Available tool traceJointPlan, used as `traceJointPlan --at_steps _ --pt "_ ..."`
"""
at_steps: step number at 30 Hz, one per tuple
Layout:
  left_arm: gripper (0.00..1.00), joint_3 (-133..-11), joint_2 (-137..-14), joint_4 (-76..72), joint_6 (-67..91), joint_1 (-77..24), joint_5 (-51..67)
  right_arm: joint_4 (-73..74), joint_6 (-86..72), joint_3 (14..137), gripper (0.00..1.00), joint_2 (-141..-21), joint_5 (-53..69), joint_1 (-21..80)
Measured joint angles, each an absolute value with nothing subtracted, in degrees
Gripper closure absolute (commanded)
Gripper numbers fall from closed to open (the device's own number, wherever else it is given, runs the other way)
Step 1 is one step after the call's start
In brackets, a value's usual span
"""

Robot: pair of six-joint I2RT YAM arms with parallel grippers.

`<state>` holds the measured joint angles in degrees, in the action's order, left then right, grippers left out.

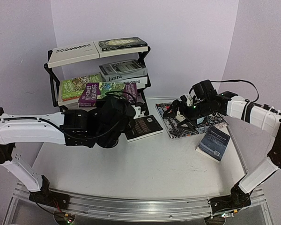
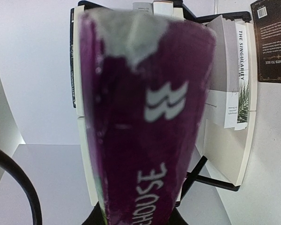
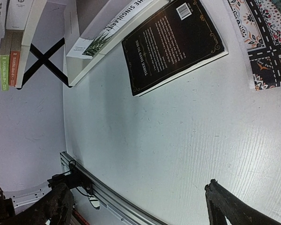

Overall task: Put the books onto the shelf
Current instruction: Place the book in the book pile on the shelf.

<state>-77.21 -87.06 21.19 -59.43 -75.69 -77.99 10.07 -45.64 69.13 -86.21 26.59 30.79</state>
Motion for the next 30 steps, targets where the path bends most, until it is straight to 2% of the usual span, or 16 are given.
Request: traceJointPlan --at_steps 12,30 --pt "1.00 -79.53 -82.26 21.10 -64.90 -74.72 -78.75 11.20 -44.74 68.82 0.02 -86.21 25.73 30.79" --pt "1.00 -78.70 -78.15 20.84 -68.95 -57.84 -66.37 12.03 -44.77 68.82 0.02 -86.27 25.74 30.79"
